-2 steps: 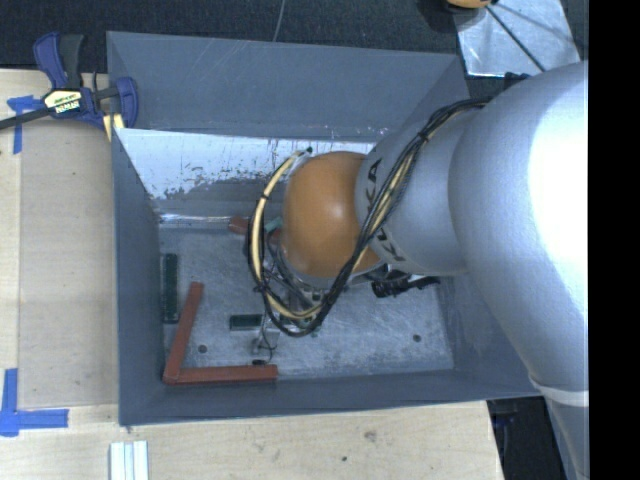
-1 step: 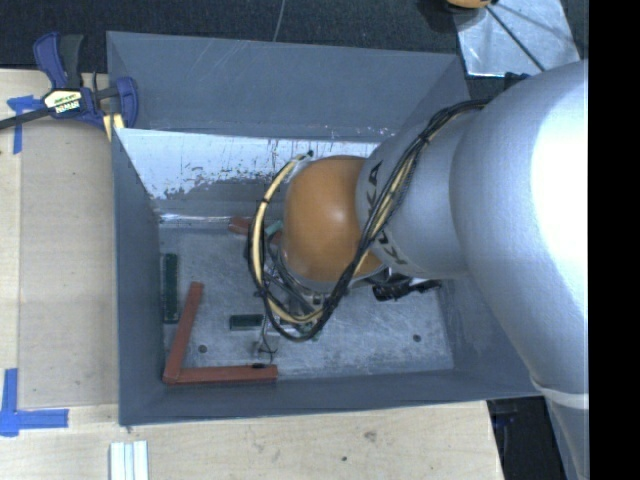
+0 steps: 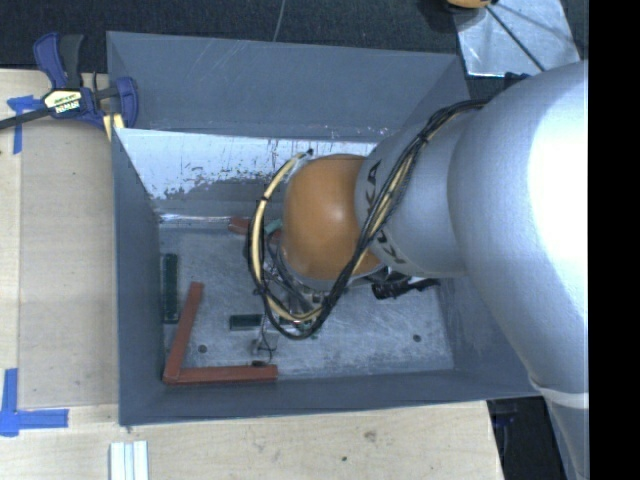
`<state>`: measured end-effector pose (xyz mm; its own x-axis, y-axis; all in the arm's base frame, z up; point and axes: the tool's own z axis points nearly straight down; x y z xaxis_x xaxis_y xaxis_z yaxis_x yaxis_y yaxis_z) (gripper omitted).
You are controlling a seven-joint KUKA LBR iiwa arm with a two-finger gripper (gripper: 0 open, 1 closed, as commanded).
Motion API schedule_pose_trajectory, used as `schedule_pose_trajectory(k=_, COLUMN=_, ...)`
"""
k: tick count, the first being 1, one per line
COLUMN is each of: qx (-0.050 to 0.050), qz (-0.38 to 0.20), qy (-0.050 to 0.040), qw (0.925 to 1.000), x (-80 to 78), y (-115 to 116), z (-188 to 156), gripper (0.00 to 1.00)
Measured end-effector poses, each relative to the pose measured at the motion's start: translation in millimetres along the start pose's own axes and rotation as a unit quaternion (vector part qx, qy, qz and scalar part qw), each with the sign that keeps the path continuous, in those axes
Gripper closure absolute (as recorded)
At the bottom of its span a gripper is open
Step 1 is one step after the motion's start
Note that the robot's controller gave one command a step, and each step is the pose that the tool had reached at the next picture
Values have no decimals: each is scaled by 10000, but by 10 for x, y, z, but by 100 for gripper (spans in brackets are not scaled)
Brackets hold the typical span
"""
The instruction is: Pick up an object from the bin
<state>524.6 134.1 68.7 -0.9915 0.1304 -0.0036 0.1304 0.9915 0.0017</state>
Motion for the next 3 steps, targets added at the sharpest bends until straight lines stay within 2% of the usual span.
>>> schedule_pose_trajectory(k=1, qx=0, qz=6, qy=2, qw=10000, x=10, y=0, z=-26, gripper=100)
schedule_pose_trajectory(k=3, qx=8, qz=6, qy=20, qw=10000, x=26, y=-7, z=-73, gripper=100)
